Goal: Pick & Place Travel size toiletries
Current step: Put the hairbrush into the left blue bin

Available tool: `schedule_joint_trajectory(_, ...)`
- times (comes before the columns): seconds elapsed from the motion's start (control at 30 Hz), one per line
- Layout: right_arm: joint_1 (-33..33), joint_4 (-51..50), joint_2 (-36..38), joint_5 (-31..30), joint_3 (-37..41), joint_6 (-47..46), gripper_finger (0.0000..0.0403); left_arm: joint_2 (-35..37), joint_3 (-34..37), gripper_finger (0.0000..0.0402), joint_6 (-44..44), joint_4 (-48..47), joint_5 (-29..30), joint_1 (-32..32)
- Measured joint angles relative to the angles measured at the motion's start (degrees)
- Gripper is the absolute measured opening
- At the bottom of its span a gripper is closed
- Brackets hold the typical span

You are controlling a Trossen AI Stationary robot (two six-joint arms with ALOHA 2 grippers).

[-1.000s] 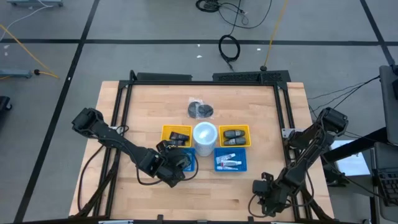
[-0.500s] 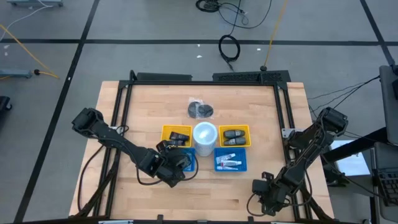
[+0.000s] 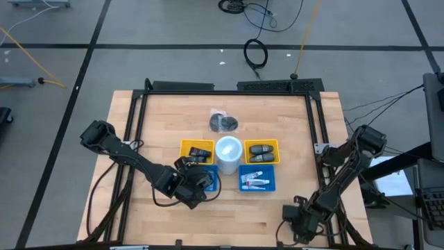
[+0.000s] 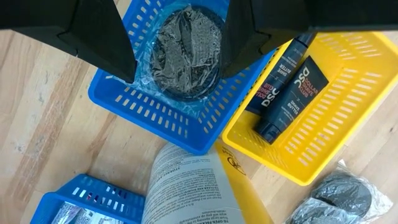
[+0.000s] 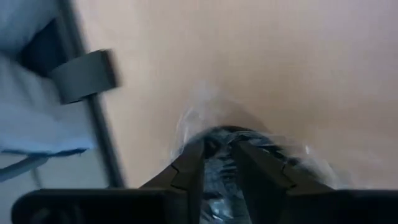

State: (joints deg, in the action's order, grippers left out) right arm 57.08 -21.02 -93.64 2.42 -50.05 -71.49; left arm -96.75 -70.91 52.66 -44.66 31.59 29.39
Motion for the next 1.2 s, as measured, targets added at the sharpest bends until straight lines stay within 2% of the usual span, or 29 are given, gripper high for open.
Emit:
schedule_joint_trajectory(0.2,0.0,-0.1,-6.85,5.92,0.05,0.11,0.0068,0.0,0.0,0.0232,-0.2,0.33,-0.02,0.0)
schedule_joint_trajectory(0.33,0.0,-0.43,-8.78,7.19,-0.01,-1.17,0.0034,0.0,0.0,0.0232,-0.26,0.46,-0.01,0.01)
schedule_joint_trajectory(0.43,0.03,-0.91,-8.77,5.71,-0.01,-1.29,0.0007,0.0,0.0,0.0232,-0.28,0.63,-0.01,0.0)
schedule_joint_trajectory(0.53,0.07,-1.18,-8.55,3.34,0.01,-1.33,0.0008,0.0,0.0,0.0232,-0.37,0.9,0.0,0.0)
schedule_joint_trajectory(1.2,-0.35,-0.41,-8.51,-1.68,0.14,-3.93,0.0001,0.0,0.0,0.0232,-1.01,1.35,0.03,0.02)
